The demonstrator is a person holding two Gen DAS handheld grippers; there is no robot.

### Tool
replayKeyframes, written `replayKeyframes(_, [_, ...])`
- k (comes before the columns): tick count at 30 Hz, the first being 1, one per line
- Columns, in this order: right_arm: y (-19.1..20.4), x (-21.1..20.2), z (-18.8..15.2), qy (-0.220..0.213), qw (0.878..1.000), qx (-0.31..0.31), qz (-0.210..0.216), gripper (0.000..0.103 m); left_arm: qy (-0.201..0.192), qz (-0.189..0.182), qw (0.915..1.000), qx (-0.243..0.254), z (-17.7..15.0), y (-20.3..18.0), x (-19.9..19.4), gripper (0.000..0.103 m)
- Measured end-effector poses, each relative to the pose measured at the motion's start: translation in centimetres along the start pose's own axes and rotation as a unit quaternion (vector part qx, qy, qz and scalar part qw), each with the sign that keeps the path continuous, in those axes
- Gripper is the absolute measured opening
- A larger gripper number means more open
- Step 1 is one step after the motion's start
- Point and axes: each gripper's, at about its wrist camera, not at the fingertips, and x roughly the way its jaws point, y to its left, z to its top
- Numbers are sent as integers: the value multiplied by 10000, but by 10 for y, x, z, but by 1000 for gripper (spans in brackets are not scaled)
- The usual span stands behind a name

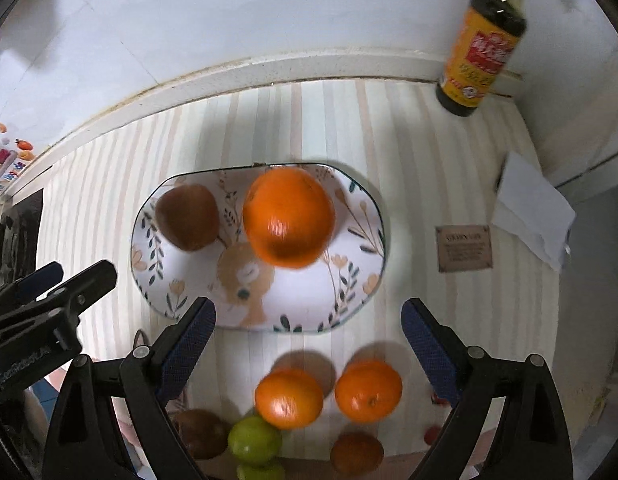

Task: Organize fruits
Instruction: 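Place the red apple on the deer plate with the left tool while the right tool places the orange, then move both tools back toward the remaining fruits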

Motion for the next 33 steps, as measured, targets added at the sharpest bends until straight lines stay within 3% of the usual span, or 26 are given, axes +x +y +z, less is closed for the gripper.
replayKeyframes(10, [4,-68,-61,-711,9974,-81,-106,96,-742,-20,9971,196,-50,-3,-72,86])
replayKeyframes(17, [7,-116,-102,-1151,9931,-109,-174,96,-1047,-89,9939,319,-83,-4,-107,86])
replayKeyframes(28, [13,-166,-138,-1503,9886,-59,-21,96,-1236,-249,9912,410,-113,-1,-139,86])
replayKeyframes(33, [10,-170,-144,-1558,9875,87,222,97,-1175,-368,9918,347,-112,4,-131,86])
